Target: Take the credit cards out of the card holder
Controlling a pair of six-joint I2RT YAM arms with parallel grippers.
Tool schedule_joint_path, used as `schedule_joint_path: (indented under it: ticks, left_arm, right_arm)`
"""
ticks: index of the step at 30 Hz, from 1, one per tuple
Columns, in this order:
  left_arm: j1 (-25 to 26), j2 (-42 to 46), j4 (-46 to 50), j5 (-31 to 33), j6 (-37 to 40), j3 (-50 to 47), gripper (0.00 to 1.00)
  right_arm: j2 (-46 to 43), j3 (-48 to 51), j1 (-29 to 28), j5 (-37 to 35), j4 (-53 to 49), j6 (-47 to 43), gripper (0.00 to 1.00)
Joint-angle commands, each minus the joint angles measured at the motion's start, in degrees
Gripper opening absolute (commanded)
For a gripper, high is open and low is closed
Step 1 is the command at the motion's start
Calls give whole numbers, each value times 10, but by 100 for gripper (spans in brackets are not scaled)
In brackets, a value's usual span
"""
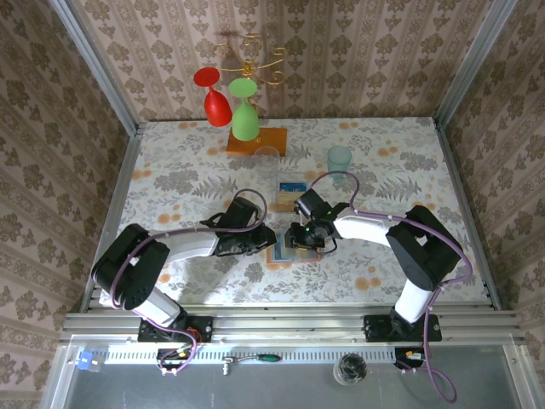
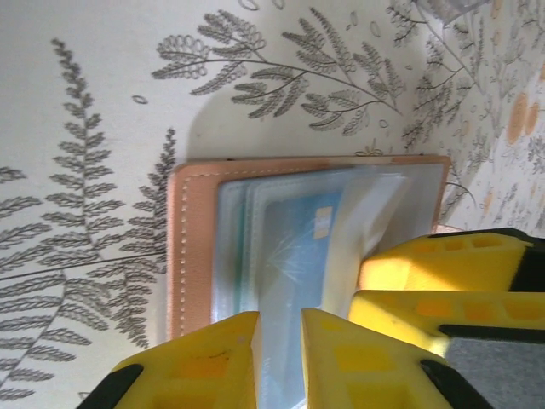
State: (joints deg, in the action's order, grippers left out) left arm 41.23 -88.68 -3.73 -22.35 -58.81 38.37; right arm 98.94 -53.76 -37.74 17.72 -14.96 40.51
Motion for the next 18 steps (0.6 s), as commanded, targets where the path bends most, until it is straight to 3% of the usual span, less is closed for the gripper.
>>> schedule_joint_path:
  ticks: [1, 18]
  left_arm:
    - [5, -11, -30, -18, -16, 18, 21]
    - [12, -56, -86, -41, -41, 22, 21]
  right_arm:
    - [-9, 12, 4, 7, -2, -4, 33]
    - [-16, 17, 5, 10, 2, 1, 33]
